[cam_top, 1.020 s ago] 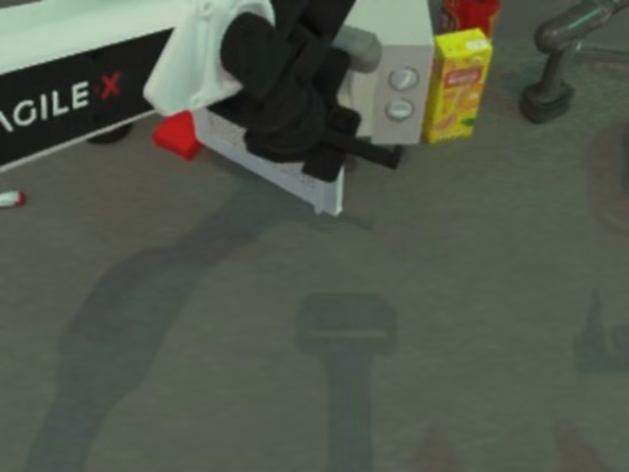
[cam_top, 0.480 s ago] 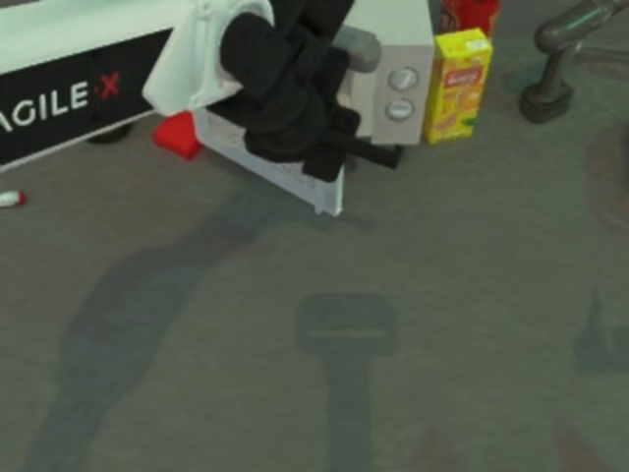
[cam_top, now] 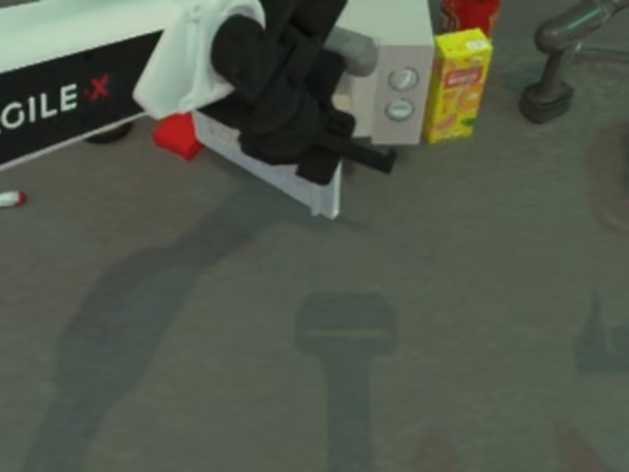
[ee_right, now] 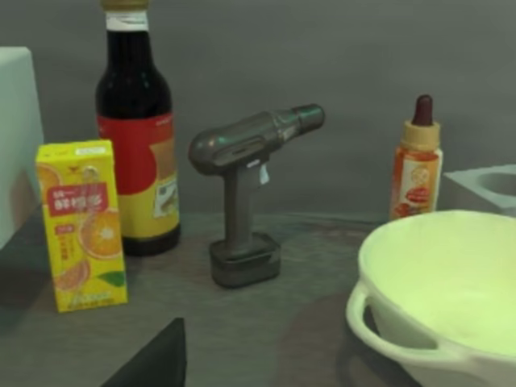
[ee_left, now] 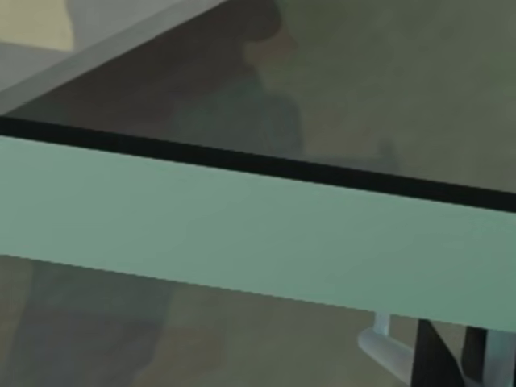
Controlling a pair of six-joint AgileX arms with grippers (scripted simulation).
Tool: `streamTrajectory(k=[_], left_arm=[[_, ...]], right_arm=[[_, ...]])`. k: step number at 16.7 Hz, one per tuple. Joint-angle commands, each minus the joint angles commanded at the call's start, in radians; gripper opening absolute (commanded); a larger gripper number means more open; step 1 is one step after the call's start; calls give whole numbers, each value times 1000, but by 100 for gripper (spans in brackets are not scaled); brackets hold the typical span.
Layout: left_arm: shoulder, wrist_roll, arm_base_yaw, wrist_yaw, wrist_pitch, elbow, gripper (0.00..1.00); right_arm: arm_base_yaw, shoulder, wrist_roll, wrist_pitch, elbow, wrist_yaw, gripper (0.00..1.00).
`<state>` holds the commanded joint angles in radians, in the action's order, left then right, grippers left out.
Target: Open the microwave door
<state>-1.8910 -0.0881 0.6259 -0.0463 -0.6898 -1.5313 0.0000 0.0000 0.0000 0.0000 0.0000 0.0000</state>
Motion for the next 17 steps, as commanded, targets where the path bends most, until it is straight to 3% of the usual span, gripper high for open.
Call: streamTrajectory(k=[5, 17], left_arm=[[58, 100, -31, 51, 21, 69, 0], [59, 102, -31, 53, 22, 71, 0]], right_arm=[[0, 0, 0, 0, 0, 0, 100], [0, 0, 0, 0, 0, 0, 100]])
